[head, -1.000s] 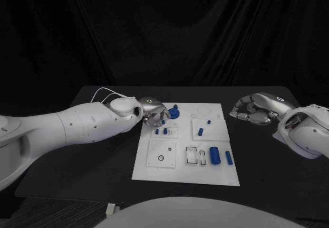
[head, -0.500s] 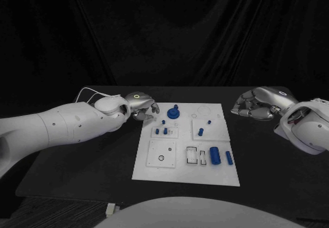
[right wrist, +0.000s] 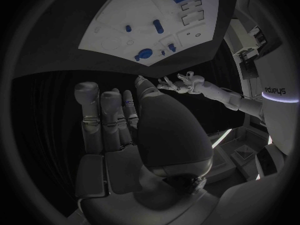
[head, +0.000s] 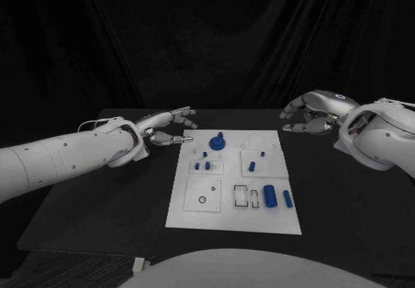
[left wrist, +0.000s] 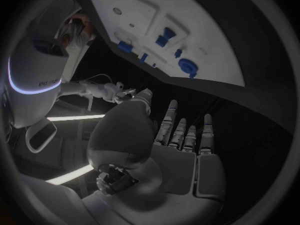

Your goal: Assemble the parts on the task board

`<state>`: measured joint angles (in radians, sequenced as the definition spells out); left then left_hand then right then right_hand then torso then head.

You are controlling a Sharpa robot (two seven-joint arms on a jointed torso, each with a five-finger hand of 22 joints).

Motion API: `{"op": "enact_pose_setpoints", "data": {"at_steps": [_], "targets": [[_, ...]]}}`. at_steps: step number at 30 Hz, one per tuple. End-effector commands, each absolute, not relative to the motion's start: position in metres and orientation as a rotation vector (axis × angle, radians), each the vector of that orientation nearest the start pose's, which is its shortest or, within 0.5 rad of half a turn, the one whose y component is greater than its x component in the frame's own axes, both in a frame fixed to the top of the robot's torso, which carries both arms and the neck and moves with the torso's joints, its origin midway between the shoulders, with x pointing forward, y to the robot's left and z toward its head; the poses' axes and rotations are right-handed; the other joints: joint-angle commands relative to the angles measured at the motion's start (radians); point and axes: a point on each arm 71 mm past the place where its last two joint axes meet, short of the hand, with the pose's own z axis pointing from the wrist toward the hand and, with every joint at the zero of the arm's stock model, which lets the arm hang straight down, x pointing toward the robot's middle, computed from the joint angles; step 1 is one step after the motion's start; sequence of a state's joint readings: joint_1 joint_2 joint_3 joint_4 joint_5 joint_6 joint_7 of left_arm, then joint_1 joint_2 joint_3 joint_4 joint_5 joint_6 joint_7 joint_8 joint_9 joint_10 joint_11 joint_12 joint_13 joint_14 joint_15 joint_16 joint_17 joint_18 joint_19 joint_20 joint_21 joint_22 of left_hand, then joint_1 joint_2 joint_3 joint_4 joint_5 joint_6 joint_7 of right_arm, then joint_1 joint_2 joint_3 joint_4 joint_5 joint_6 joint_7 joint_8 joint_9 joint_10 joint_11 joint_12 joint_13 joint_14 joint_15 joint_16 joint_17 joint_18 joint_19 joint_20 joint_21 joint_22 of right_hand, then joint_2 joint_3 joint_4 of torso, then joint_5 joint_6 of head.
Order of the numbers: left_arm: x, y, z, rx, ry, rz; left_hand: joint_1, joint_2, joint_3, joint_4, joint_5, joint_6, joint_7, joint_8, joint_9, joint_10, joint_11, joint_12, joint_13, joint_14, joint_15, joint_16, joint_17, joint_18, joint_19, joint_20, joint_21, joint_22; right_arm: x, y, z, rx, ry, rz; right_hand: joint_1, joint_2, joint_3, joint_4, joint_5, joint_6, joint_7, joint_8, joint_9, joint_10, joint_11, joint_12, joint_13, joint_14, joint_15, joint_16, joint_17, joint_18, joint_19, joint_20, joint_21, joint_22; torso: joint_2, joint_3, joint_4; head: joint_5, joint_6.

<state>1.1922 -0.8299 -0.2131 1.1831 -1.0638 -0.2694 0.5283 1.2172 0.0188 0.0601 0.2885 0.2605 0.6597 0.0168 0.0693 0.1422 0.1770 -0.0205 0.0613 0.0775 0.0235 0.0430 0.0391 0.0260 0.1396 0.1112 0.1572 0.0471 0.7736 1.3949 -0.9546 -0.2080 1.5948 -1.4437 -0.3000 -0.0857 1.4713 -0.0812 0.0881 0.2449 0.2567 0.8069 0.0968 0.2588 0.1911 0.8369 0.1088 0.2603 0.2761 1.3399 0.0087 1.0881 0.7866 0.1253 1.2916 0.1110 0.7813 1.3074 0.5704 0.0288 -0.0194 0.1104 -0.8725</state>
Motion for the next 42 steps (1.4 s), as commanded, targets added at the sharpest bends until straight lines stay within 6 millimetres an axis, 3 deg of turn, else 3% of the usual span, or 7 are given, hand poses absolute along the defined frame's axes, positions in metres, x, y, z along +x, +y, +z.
{"op": "enact_pose_setpoints", "data": {"at_steps": [1,6,10,22,27,34,42], "targets": [[0.495,0.273,-0.237,-0.2,1.629,-1.382,-0.022,0.053,-0.115,0.007,-0.031,-0.276,-0.039,-0.029,-0.084,-0.126,-0.034,-0.051,-0.063,-0.023,0.013,-0.039,-0.026,0.026,-0.078,0.038,-0.013,-0.303,0.485,-0.228,-0.151,-0.39,1.667,0.465,0.008,-0.006,-0.011,-0.012,-0.012,-0.001,-0.014,-0.023,-0.016,-0.012,0.0,-0.007,-0.022,-0.007,-0.009,-0.004,-0.006,0.018,-0.004,-0.005,-0.012,0.012,-0.002,-0.0032,0.0042,-0.001,0.0],[0.496,0.267,-0.234,-0.476,1.556,-1.603,-0.012,0.121,-0.231,0.003,-0.036,-0.449,-0.08,-0.044,-0.116,-0.166,-0.021,-0.058,-0.074,-0.023,0.02,-0.039,-0.026,0.041,-0.073,0.046,-0.013,-0.384,0.488,-0.218,-0.156,-0.539,1.666,0.414,0.042,-0.002,0.006,-0.045,-0.079,-0.005,-0.032,-0.064,-0.046,-0.037,-0.006,-0.011,-0.068,-0.042,-0.013,-0.034,-0.047,0.023,-0.027,-0.009,-0.067,0.002,0.003,-0.0059,0.0054,-0.01,0.0],[0.494,0.264,-0.232,-0.563,1.497,-1.679,0.041,0.16,-0.253,0.003,0.06,-0.441,-0.049,-0.042,-0.114,-0.171,-0.021,-0.06,-0.076,-0.023,-0.02,-0.039,-0.026,0.042,-0.07,0.006,-0.013,-0.419,0.485,-0.217,-0.164,-0.605,1.674,0.395,0.043,-0.014,0.032,-0.055,-0.058,0.002,-0.051,-0.084,-0.06,-0.108,-0.022,-0.014,-0.098,-0.114,-0.014,-0.072,-0.105,0.036,-0.089,-0.009,-0.174,-0.016,0.005,-0.0091,0.0072,-0.027,0.0],[0.483,0.264,-0.226,-0.605,1.407,-1.76,0.083,0.182,-0.276,0.005,0.099,-0.416,-0.039,-0.04,-0.112,-0.167,-0.007,-0.058,-0.074,-0.023,-0.049,-0.039,-0.026,0.042,-0.067,-0.025,-0.013,-0.452,0.484,-0.211,-0.191,-0.675,1.701,0.425,-0.01,-0.017,0.039,-0.05,-0.108,0.053,-0.041,-0.081,-0.053,-0.038,-0.018,0.094,-0.094,-0.077,-0.014,0.004,-0.035,0.024,-0.041,-0.009,-0.101,0.029,0.02,-0.0322,0.0348,-0.074,0.0],[0.478,0.266,-0.227,-0.614,1.406,-1.776,0.07,0.172,-0.328,0.002,-0.024,-0.494,-0.154,-0.048,-0.12,-0.172,0.014,-0.06,-0.076,-0.023,-0.015,-0.039,-0.026,0.026,-0.111,0.071,-0.045,-0.754,0.487,-0.205,-0.204,-0.695,1.728,0.435,-0.014,-0.015,0.051,-0.055,-0.051,0.065,-0.043,-0.082,-0.044,0.011,-0.023,0.122,-0.095,-0.04,-0.022,0.04,0.007,0.015,-0.001,-0.015,-0.038,0.056,0.025,-0.0428,0.0435,-0.078,0.0],[0.474,0.269,-0.228,-0.623,1.409,-1.779,0.106,0.156,-0.33,-0.004,-0.036,-0.49,-0.139,-0.047,-0.119,-0.174,0.001,-0.06,-0.076,-0.023,-0.008,-0.039,-0.026,0.034,-0.111,0.086,-0.044,-0.753,0.489,-0.201,-0.215,-0.703,1.745,0.443,0.019,-0.036,0.119,-0.088,0.154,0.054,-0.015,-0.099,-0.041,0.024,-0.027,0.11,-0.116,-0.042,-0.029,0.041,0.005,0.013,0.002,-0.023,-0.036,0.073,0.028,-0.0486,0.0496,-0.09,0.0],[0.473,0.271,-0.231,-0.634,1.423,-1.779,0.161,0.151,-0.317,-0.027,-0.022,-0.489,-0.123,-0.047,-0.119,-0.175,0.007,-0.061,-0.077,-0.023,0.012,-0.039,-0.026,0.038,-0.111,0.098,-0.044,-0.749,0.492,-0.196,-0.223,-0.71,1.744,0.455,-0.007,-0.056,0.15,-0.091,0.071,0.056,-0.02,-0.1,-0.028,0.039,-0.029,0.111,-0.122,-0.037,-0.029,0.051,0.015,0.012,0.007,-0.024,-0.027,0.082,0.026,-0.0474,0.0481,-0.093,0.0]]}}
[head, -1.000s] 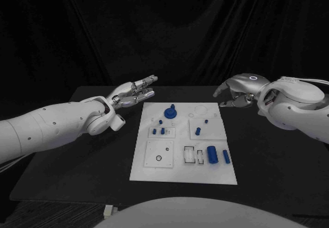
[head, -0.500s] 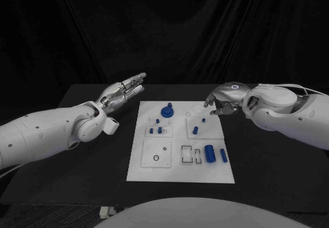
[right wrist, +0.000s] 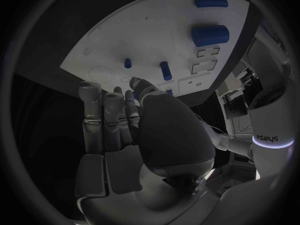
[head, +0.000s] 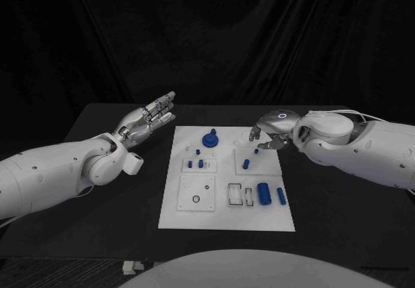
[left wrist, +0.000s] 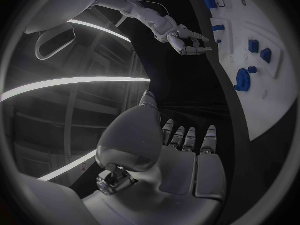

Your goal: Assemble the parts on the task board

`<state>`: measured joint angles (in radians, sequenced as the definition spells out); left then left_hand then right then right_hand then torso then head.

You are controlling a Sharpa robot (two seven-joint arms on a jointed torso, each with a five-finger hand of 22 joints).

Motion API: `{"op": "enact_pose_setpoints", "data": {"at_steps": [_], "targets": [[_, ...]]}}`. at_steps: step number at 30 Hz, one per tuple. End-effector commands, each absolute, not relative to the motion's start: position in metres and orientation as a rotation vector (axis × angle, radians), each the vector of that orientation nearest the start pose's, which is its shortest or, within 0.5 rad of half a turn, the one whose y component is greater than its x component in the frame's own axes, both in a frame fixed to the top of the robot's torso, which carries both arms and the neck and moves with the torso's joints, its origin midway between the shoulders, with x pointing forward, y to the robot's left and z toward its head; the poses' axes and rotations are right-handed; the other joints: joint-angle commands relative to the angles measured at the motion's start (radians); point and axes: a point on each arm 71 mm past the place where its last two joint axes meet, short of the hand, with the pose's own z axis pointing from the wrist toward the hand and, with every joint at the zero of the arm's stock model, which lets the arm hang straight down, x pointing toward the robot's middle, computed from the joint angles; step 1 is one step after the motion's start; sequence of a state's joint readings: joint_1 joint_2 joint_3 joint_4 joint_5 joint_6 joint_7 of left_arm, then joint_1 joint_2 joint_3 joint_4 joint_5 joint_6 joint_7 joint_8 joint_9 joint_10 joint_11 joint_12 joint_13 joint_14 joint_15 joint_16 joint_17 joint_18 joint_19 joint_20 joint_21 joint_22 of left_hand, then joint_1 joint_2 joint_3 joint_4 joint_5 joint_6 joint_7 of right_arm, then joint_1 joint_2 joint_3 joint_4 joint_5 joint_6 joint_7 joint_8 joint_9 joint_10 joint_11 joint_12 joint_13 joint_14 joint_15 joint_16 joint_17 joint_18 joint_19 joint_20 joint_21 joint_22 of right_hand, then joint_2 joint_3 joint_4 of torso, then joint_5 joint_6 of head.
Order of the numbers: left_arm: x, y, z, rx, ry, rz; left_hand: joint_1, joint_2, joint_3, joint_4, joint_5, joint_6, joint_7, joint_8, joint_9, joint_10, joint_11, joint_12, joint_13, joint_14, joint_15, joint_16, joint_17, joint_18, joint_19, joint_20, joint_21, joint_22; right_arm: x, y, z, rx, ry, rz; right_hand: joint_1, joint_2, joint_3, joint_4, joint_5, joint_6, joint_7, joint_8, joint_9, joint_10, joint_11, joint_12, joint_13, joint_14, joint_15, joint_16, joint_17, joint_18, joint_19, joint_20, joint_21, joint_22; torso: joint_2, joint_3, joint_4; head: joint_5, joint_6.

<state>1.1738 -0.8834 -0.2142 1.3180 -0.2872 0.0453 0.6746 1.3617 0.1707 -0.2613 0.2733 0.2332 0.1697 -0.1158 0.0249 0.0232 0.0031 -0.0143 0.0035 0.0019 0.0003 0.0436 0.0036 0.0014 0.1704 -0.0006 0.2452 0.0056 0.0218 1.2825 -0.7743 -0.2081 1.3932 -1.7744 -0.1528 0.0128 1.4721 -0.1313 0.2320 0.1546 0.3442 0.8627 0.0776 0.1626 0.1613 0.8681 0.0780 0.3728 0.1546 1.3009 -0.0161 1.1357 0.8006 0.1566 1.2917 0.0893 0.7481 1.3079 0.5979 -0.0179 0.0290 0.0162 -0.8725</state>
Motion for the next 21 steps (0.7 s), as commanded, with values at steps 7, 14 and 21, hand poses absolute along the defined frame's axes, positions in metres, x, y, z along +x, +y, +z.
{"op": "enact_pose_setpoints", "data": {"at_steps": [7,14,21], "targets": [[0.472,0.27,-0.232,-0.639,1.434,-1.786,0.04,0.001,0.011,-0.026,0.017,0.003,0.02,-0.002,0.0,-0.002,0.008,-0.003,-0.001,0.0,0.022,-0.004,-0.001,0.008,0.002,0.02,-0.001,0.007,0.494,-0.195,-0.23,-0.715,1.757,0.458,-0.001,-0.012,0.02,-0.012,0.0,0.0,-0.004,-0.005,0.007,0.009,-0.001,0.001,0.0,0.004,-0.006,0.007,0.006,-0.02,0.009,-0.003,0.011,0.083,-0.002,-0.0016,-0.0009,-0.003,0.0],[0.472,0.27,-0.231,-0.637,1.429,-1.796,0.05,0.003,0.013,-0.033,0.024,0.014,0.03,0.0,0.002,0.001,0.012,-0.002,0.0,0.0,0.028,-0.004,-0.001,0.008,0.002,0.025,-0.001,0.01,0.494,-0.196,-0.236,-0.721,1.772,0.461,-0.003,-0.019,0.035,-0.02,0.03,-0.001,-0.005,-0.006,0.012,0.006,-0.002,0.002,0.0,0.003,-0.008,0.008,0.006,-0.021,0.01,-0.005,0.014,0.084,-0.001,-0.0036,0.0028,-0.009,0.0],[0.472,0.271,-0.232,-0.638,1.431,-1.797,0.054,0.004,0.013,-0.035,0.025,0.016,0.035,0.0,0.002,0.002,0.017,-0.002,0.0,0.0,0.033,-0.004,-0.001,0.009,0.003,0.028,0.001,0.018,0.493,-0.198,-0.238,-0.722,1.78,0.461,-0.011,-0.027,0.041,-0.024,0.04,-0.005,-0.01,-0.009,0.015,-0.007,-0.002,-0.004,-0.002,-0.004,-0.007,0.002,-0.004,-0.02,0.008,-0.005,0.01,0.083,-0.001,-0.0044,0.0025,-0.009,0.0]]}}
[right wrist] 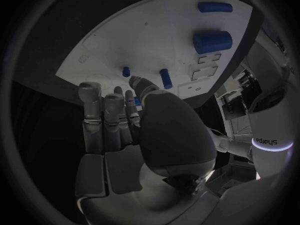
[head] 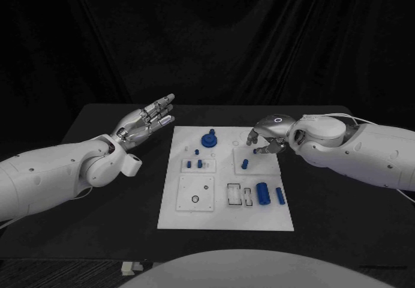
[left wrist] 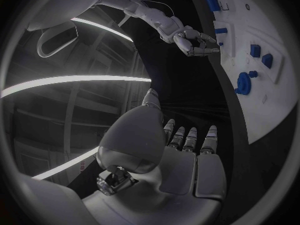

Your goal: Assemble the parts on the task board

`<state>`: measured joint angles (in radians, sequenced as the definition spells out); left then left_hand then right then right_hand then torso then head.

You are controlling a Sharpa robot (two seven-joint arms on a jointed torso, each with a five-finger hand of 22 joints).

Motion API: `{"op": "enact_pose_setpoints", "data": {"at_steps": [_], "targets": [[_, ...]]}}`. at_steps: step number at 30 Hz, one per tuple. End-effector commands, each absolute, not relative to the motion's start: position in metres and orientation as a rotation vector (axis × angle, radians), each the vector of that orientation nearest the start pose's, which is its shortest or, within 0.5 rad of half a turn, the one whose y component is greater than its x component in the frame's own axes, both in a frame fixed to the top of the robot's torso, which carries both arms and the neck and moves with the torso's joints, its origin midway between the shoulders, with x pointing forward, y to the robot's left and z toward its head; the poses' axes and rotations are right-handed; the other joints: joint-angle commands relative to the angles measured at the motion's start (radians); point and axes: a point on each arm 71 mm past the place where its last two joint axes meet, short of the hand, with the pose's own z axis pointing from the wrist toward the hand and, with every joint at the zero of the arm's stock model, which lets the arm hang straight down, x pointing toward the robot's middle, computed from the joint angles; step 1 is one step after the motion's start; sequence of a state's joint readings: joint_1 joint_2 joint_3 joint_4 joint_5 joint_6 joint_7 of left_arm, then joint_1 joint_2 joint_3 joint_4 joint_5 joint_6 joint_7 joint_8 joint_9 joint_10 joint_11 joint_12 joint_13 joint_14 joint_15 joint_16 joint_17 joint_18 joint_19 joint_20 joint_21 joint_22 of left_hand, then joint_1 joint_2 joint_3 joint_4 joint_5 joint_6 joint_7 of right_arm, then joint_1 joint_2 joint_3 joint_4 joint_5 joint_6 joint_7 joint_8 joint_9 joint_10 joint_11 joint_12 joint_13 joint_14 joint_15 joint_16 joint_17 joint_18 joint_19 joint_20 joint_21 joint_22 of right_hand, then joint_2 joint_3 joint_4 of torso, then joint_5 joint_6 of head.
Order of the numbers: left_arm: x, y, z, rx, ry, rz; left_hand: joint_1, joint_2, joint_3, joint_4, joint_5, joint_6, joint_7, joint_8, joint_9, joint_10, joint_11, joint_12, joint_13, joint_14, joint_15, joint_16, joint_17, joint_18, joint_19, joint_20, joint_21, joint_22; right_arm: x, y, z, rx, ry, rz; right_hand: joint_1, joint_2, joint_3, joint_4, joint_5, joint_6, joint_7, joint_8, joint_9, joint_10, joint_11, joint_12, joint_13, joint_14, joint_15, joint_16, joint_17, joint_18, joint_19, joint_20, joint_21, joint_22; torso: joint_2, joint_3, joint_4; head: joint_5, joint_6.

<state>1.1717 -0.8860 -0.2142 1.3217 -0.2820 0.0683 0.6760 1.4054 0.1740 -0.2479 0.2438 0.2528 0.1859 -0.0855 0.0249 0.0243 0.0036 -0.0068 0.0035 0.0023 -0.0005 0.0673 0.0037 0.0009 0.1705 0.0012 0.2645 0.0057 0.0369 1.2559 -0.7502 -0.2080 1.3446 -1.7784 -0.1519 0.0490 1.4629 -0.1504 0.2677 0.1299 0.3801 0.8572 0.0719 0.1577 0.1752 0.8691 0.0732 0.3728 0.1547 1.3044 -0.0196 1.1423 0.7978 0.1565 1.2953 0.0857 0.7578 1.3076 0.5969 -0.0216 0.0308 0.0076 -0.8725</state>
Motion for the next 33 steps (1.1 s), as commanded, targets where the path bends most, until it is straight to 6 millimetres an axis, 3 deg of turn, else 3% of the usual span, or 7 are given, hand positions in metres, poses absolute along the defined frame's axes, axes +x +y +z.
{"op": "enact_pose_setpoints", "data": {"at_steps": [1,13,18,31,33], "targets": [[0.472,0.271,-0.232,-0.638,1.432,-1.797,0.011,0.001,0.0,-0.005,0.005,0.001,0.006,0.0,0.001,0.001,0.011,-0.002,-0.001,0.0,0.011,-0.004,-0.001,0.009,0.002,0.01,0.001,0.004,0.493,-0.198,-0.238,-0.723,1.783,0.459,-0.002,-0.008,0.006,0.0,0.004,0.0,-0.005,-0.004,0.001,-0.008,0.003,-0.004,-0.002,-0.007,-0.003,-0.005,-0.002,-0.02,0.004,-0.002,0.0,0.083,0.0,-0.0008,0.0005,0.0,0.0],[0.472,0.27,-0.233,-0.637,1.432,-1.8,0.019,0.005,0.002,-0.011,0.017,0.009,0.012,0.001,0.002,0.003,0.017,-0.002,0.0,0.0,0.016,-0.004,-0.001,0.01,0.005,0.016,0.004,0.019,0.496,-0.2,-0.247,-0.723,1.811,0.446,-0.017,-0.004,0.018,-0.005,-0.011,0.025,-0.003,0.009,0.015,-0.012,0.002,0.002,0.003,-0.011,-0.003,-0.005,-0.003,-0.02,0.0,-0.001,-0.006,0.082,-0.001,-0.0013,-0.0004,-0.003,0.0],[0.472,0.271,-0.233,-0.64,1.434,-1.794,0.024,0.007,0.003,-0.014,0.026,0.011,0.014,0.001,0.002,0.004,0.019,-0.001,0.0,0.0,0.02,-0.004,-0.001,0.01,0.007,0.017,0.005,0.025,0.498,-0.201,-0.251,-0.721,1.813,0.443,-0.021,-0.002,0.033,-0.023,0.025,0.066,0.0,0.044,0.048,-0.011,-0.002,0.012,0.011,-0.011,-0.007,-0.002,0.0,-0.02,0.0,-0.004,-0.002,0.084,-0.001,-0.0017,0.0003,-0.001,0.0],[0.472,0.272,-0.233,-0.641,1.434,-1.785,0.047,0.012,0.007,-0.038,0.075,0.024,0.026,0.002,0.003,0.017,0.035,0.002,0.003,0.0,0.044,-0.004,-0.001,0.011,0.024,0.023,0.015,0.062,0.501,-0.2,-0.256,-0.723,1.802,0.453,-0.035,0.01,0.038,-0.043,0.019,0.076,0.003,0.094,0.102,0.018,-0.013,0.053,0.037,-0.005,-0.013,0.005,0.008,-0.021,0.004,-0.009,0.01,0.085,-0.001,-0.0017,0.0008,-0.003,0.0],[0.472,0.272,-0.233,-0.642,1.434,-1.784,0.051,0.012,0.008,-0.044,0.086,0.031,0.031,0.003,0.004,0.019,0.037,0.003,0.004,0.0,0.048,-0.004,-0.001,0.011,0.029,0.025,0.017,0.071,0.502,-0.2,-0.257,-0.724,1.797,0.456,-0.032,0.015,0.042,-0.054,0.04,0.085,0.006,0.12,0.125,0.024,-0.02,0.068,0.047,-0.004,-0.018,0.007,0.012,-0.022,0.007,-0.013,0.017,0.087,-0.001,-0.0017,0.0012,-0.003,0.0]]}}
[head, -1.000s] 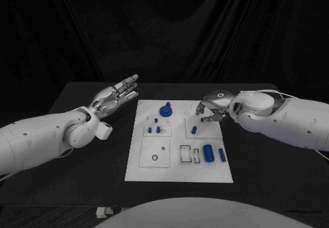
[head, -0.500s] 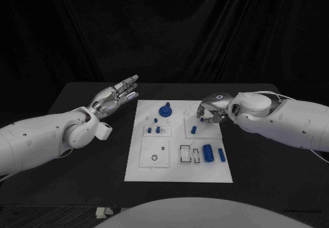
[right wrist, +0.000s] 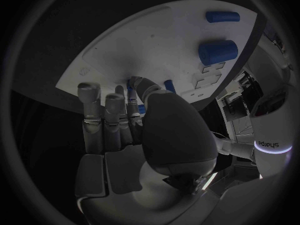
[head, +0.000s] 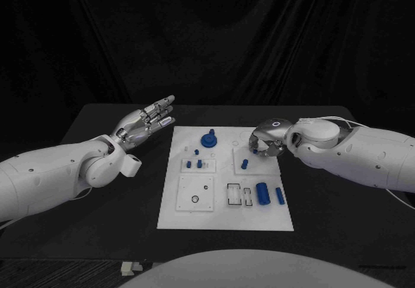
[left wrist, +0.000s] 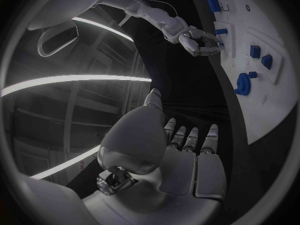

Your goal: Assemble the parts on the task board

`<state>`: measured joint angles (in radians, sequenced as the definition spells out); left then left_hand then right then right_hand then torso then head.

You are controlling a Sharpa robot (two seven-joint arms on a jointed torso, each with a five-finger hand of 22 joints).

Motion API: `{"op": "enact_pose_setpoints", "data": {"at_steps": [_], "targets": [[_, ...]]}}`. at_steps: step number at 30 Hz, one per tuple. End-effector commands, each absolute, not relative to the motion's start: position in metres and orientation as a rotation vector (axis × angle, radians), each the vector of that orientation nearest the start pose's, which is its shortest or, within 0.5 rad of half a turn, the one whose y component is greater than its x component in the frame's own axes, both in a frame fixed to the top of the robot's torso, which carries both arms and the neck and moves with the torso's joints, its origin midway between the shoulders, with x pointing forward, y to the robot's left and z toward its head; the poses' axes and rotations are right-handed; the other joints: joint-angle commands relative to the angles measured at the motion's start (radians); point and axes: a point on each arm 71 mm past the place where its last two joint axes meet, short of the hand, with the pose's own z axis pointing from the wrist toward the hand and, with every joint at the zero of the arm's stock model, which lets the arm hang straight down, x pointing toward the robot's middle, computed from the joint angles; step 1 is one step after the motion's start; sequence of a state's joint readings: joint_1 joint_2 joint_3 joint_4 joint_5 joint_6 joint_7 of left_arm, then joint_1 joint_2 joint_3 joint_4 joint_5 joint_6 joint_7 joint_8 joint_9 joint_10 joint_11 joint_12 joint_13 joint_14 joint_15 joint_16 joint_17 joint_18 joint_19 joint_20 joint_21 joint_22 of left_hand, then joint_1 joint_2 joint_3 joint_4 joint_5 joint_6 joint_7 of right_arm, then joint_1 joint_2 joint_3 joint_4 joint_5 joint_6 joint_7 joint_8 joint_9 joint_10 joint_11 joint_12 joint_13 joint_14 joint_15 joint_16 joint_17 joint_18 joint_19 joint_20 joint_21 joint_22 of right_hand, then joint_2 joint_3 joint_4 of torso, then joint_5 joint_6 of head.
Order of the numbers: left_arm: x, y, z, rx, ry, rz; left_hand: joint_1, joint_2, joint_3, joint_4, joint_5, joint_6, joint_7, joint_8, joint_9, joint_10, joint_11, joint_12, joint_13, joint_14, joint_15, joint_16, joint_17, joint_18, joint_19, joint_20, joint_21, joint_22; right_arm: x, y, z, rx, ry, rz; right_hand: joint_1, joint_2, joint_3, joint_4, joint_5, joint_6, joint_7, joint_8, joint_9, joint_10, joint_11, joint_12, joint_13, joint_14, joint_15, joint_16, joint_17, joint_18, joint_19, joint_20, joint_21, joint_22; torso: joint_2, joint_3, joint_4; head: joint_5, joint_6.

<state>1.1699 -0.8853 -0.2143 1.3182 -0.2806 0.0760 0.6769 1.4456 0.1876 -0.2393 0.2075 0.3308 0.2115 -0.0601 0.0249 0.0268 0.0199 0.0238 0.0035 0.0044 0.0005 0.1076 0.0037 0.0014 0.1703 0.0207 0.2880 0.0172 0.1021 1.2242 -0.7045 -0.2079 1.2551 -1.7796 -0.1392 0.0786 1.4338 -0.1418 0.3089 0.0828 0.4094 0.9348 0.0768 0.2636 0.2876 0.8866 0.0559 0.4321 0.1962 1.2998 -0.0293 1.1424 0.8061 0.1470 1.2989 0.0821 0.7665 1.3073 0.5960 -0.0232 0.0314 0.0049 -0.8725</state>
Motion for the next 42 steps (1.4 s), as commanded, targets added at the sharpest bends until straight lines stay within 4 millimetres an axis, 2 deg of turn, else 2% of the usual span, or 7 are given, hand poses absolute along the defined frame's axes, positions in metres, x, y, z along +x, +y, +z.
{"op": "enact_pose_setpoints", "data": {"at_steps": [1,8,16,21,31,42], "targets": [[0.472,0.272,-0.233,-0.642,1.434,-1.784,0.012,-0.001,0.0,-0.01,0.012,0.007,0.007,0.004,0.002,0.003,0.007,0.003,0.002,-0.001,0.01,-0.004,-0.001,0.011,0.013,0.002,0.008,0.012,0.502,-0.2,-0.257,-0.724,1.794,0.458,-0.004,0.008,0.001,-0.009,0.014,0.006,0.003,0.019,0.018,0.009,-0.004,0.013,0.009,0.001,-0.009,0.007,0.003,-0.012,0.003,-0.01,0.008,0.087,0.0,-0.0002,0.0005,0.0,0.0],[0.472,0.272,-0.234,-0.644,1.438,-1.781,0.02,0.003,0.003,-0.021,0.025,0.014,0.013,0.004,0.002,0.01,0.014,0.004,0.003,0.001,0.02,-0.003,-0.001,0.01,0.027,0.005,0.015,0.03,0.503,-0.2,-0.257,-0.725,1.773,0.468,-0.008,0.021,0.005,-0.024,0.01,-0.003,0.01,0.063,0.063,0.03,-0.014,0.049,0.033,0.008,-0.017,0.014,0.012,-0.017,0.012,-0.017,0.036,0.093,0.0,-0.0003,0.0,0.0,0.0],[0.472,0.272,-0.236,-0.649,1.448,-1.782,0.025,0.007,0.007,-0.032,0.031,0.031,0.028,0.007,0.004,0.02,0.022,0.007,0.005,0.011,0.032,0.002,0.003,0.008,0.043,0.006,0.022,0.045,0.503,-0.199,-0.258,-0.723,1.756,0.477,-0.012,0.03,0.008,-0.033,-0.018,-0.007,0.01,0.094,0.095,0.05,-0.017,0.071,0.048,0.016,-0.018,0.019,0.02,-0.02,0.019,-0.019,0.055,0.096,0.0,-0.0004,0.0003,-0.003,0.0],[0.472,0.272,-0.237,-0.653,1.454,-1.78,0.027,0.009,0.009,-0.039,0.034,0.048,0.04,0.009,0.006,0.033,0.025,0.01,0.008,0.017,0.037,0.005,0.005,0.006,0.051,0.006,0.025,0.05,0.503,-0.199,-0.258,-0.721,1.744,0.483,-0.004,0.034,0.015,-0.042,-0.012,0.002,0.015,0.111,0.11,0.072,-0.016,0.077,0.051,0.019,-0.019,0.02,0.02,-0.021,0.023,-0.02,0.066,0.098,0.0,-0.0005,0.0002,-0.001,0.0],[0.473,0.274,-0.239,-0.663,1.47,-1.77,0.033,0.01,0.015,-0.052,0.044,0.061,0.056,0.011,0.008,0.04,0.032,0.012,0.01,0.029,0.047,0.011,0.008,0.002,0.064,0.007,0.031,0.059,0.499,-0.201,-0.254,-0.709,1.7,0.5,-0.005,0.032,0.027,-0.05,0.007,0.023,0.023,0.125,0.124,0.11,-0.013,0.067,0.046,0.028,-0.017,0.023,0.025,-0.025,0.033,-0.02,0.091,0.103,0.0,-0.0005,0.0004,-0.001,0.0],[0.473,0.273,-0.241,-0.67,1.485,-1.771,0.033,0.01,0.016,-0.053,0.048,0.064,0.057,0.012,0.008,0.041,0.034,0.013,0.01,0.029,0.047,0.011,0.008,0.001,0.065,0.007,0.031,0.057,0.495,-0.205,-0.238,-0.689,1.644,0.506,-0.009,0.029,0.035,-0.05,0.004,0.024,0.025,0.114,0.12,0.121,-0.011,0.049,0.037,0.031,-0.015,0.021,0.022,-0.025,0.034,-0.018,0.094,0.103,-0.001,-0.0019,-0.0002,0.001,0.0]]}}
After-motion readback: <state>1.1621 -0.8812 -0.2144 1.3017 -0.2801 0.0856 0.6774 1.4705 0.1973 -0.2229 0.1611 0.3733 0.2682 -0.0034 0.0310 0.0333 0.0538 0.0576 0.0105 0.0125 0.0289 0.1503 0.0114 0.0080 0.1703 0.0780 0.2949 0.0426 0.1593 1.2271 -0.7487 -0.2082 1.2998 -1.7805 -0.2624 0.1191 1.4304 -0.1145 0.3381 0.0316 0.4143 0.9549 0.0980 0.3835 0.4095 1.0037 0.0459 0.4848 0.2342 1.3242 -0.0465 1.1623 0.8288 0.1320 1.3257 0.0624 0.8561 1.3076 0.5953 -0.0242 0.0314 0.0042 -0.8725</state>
